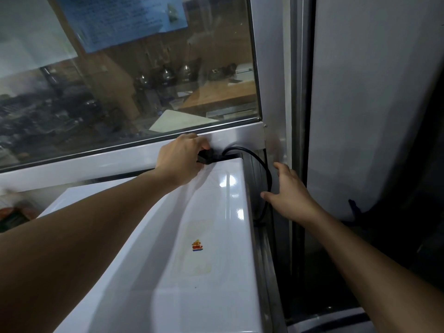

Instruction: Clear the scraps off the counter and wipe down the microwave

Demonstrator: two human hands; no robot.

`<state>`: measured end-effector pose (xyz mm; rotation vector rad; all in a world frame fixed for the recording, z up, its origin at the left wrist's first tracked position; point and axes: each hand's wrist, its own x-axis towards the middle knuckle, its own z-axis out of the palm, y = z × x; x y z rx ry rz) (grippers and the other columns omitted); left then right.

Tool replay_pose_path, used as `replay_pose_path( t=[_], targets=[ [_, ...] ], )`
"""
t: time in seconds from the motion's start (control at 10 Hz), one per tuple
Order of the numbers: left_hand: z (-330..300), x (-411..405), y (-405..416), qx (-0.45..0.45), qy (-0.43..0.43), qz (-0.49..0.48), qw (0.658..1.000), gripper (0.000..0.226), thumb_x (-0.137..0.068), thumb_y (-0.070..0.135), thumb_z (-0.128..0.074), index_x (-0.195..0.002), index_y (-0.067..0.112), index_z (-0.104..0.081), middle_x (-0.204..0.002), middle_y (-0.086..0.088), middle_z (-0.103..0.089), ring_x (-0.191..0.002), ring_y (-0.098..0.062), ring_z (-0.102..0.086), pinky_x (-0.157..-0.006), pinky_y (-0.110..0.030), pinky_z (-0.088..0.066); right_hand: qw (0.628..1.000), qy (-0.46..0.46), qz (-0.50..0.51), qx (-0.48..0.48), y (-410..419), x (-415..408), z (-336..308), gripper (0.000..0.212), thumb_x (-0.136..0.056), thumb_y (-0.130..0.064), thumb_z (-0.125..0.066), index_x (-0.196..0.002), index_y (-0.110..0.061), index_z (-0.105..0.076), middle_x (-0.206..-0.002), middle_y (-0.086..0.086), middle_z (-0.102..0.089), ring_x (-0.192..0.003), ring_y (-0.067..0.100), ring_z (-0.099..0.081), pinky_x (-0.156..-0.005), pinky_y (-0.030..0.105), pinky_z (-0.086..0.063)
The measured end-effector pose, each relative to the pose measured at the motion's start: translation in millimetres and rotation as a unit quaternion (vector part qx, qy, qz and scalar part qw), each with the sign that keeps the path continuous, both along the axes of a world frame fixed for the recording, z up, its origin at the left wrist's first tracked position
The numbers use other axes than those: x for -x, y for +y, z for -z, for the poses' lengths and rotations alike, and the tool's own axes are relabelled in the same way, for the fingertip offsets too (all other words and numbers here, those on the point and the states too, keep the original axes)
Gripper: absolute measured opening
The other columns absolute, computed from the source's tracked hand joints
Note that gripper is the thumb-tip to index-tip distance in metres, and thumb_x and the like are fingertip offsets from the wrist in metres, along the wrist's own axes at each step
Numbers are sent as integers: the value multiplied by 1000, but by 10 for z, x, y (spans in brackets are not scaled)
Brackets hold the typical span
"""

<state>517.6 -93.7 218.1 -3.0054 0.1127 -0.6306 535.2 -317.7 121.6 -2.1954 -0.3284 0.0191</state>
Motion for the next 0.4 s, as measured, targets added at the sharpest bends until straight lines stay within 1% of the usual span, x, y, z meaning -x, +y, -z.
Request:
replay_pose_path(
  t=[0.1, 0.2, 0.3, 0.4],
  targets=[
    [-4, 28, -19, 0, 2, -2, 1000, 37, -77, 12, -69, -110, 26, -61, -108, 3, -61, -103, -22, -55, -68, -35, -50, 1000, -4, 0, 6, -26, 21, -14, 82, -86, -24, -66, -148, -20, -14, -154, 8, -17, -140, 25, -24, -113, 37, -26],
    [0, 61, -35, 5, 1, 3, 1000, 36, -79, 14, -68, -112, 24, -59, -110, 1, -60, -106, -23, -53, -72, -37, -50, 1000, -9, 0, 16, -53, 48, -31, 81, -85, -26, -66, -148, -19, -15, -154, 8, -19, -140, 26, -24, -113, 37, -27],
    [-31, 137, -61, -31, 34, -1, 999, 45, -82, 23, -67, -124, 24, -50, -125, -1, -53, -117, -24, -45, -86, -38, -45, 999, -11, 2, 31, -76, 119, -86, 81, -84, -28, -67, -147, -20, -16, -152, 9, -21, -138, 26, -27, -110, 37, -29],
    [-81, 223, -38, -64, 66, -21, 996, 55, -87, 28, -62, -136, 23, -38, -141, -1, -39, -130, -26, -33, -102, -41, -36, 998, -28, 6, 50, -84, 208, -206, 80, -84, -28, -67, -146, -20, -18, -150, 9, -23, -136, 27, -29, -108, 36, -31]
  ],
)
